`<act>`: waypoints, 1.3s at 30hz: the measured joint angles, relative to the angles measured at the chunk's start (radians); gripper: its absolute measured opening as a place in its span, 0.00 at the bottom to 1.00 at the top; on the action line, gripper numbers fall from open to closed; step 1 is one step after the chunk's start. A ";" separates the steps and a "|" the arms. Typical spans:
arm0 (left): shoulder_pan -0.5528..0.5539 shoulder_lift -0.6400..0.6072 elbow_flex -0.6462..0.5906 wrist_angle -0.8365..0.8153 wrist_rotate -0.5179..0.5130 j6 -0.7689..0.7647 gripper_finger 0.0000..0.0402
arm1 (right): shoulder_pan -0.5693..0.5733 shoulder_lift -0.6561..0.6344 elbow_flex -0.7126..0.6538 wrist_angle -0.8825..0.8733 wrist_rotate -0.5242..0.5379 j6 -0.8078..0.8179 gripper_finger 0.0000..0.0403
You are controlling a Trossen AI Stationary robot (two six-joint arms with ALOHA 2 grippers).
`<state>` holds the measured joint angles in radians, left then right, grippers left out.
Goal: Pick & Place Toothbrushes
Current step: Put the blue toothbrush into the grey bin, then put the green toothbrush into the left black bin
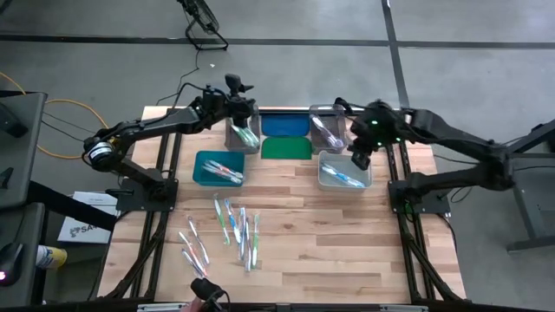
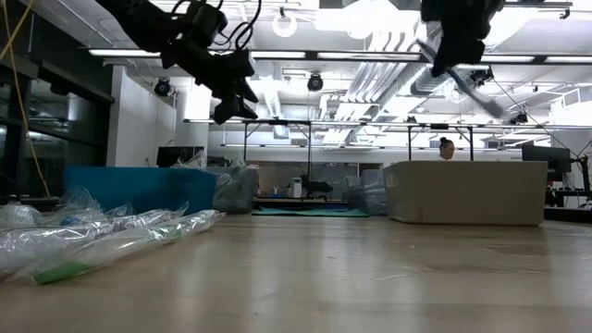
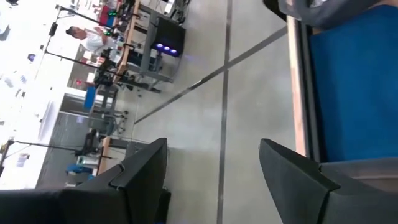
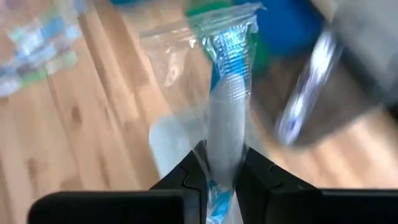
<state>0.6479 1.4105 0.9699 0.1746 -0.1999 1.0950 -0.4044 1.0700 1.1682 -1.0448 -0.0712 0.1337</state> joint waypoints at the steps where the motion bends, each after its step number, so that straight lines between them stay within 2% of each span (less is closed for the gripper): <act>1: 0.000 0.000 0.000 -0.005 0.000 -0.002 0.62 | -0.005 0.035 0.024 -0.047 -0.011 0.014 0.13; 5: 0.000 0.000 0.000 -0.034 0.012 -0.032 0.62 | -0.017 0.162 0.078 -0.170 -0.062 0.030 0.12; 9: 0.000 0.000 -0.001 -0.059 0.035 -0.060 0.62 | -0.017 0.269 0.087 -0.186 -0.109 0.014 0.10; 13: 0.000 0.000 -0.001 -0.068 0.038 -0.081 0.62 | -0.014 0.357 0.087 -0.186 -0.088 -0.003 0.13; 16: 0.000 0.000 -0.001 -0.078 0.077 -0.104 0.62 | -0.014 0.415 0.087 -0.183 -0.061 -0.027 0.15; 19: 0.000 0.000 -0.001 -0.077 0.114 -0.117 0.62 | -0.014 0.467 0.087 -0.179 -0.048 -0.050 0.12; 25: 0.000 0.000 -0.001 -0.089 0.116 -0.124 0.62 | -0.014 0.540 0.087 -0.190 -0.060 -0.053 0.03; 39: 0.000 0.000 -0.001 -0.134 0.116 -0.136 0.62 | -0.016 0.546 0.087 -0.197 -0.087 -0.052 0.33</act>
<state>0.6476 1.4109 0.9691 0.0410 -0.0841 0.9594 -0.4207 1.6158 1.2552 -1.2413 -0.1582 0.0818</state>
